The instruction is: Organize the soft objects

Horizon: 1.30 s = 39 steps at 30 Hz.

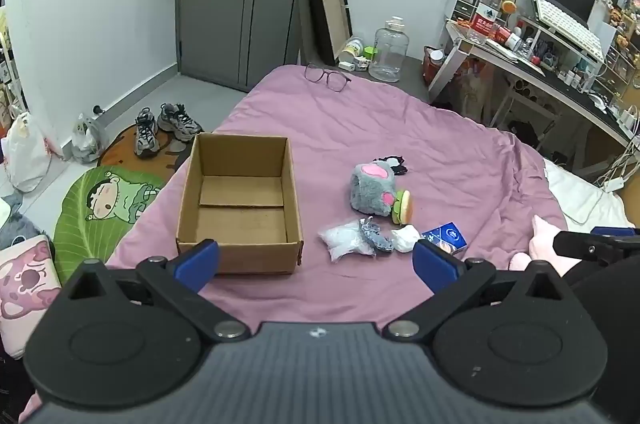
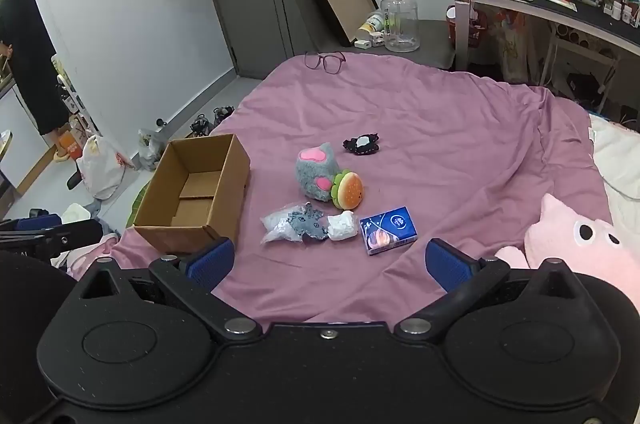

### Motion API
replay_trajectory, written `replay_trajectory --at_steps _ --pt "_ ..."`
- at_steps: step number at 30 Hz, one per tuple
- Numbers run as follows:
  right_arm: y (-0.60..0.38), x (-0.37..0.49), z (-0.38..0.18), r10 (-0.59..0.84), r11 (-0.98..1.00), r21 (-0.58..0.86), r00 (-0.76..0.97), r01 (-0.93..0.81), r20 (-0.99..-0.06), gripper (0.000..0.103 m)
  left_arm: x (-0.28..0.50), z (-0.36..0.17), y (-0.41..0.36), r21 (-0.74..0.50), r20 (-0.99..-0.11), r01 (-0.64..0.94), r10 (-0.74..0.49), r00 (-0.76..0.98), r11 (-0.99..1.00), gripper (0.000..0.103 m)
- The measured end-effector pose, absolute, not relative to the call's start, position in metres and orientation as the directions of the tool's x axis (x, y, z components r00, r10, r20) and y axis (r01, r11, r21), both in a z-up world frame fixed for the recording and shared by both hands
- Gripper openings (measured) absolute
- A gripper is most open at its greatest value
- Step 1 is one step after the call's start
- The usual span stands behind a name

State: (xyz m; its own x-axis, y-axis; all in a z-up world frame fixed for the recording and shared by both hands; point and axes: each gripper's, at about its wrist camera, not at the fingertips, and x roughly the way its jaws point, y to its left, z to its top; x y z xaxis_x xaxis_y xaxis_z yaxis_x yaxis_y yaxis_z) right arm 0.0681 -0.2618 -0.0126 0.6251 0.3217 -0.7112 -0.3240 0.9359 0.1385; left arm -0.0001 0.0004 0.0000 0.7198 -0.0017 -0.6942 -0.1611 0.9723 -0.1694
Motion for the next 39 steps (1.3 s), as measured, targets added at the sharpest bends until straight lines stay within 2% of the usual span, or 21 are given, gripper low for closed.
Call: replay_trajectory --at_steps 7,39 --pt "-0.262 0.068 -0.013 0.323 0.936 0.14 0.63 -0.322 -0.706 0.103 -0.006 0.0 -0.003 -0.146 -0.673 -0.148 0.012 0.74 0.978 0.102" --pt "-0.259 0.068 -0.02 0.228 0.961 0.064 0.637 -0.271 -0.737 0.103 0.0 -0.008 -0.011 -0.145 -0.691 -0.15 0.008 0.723 0.978 0.102"
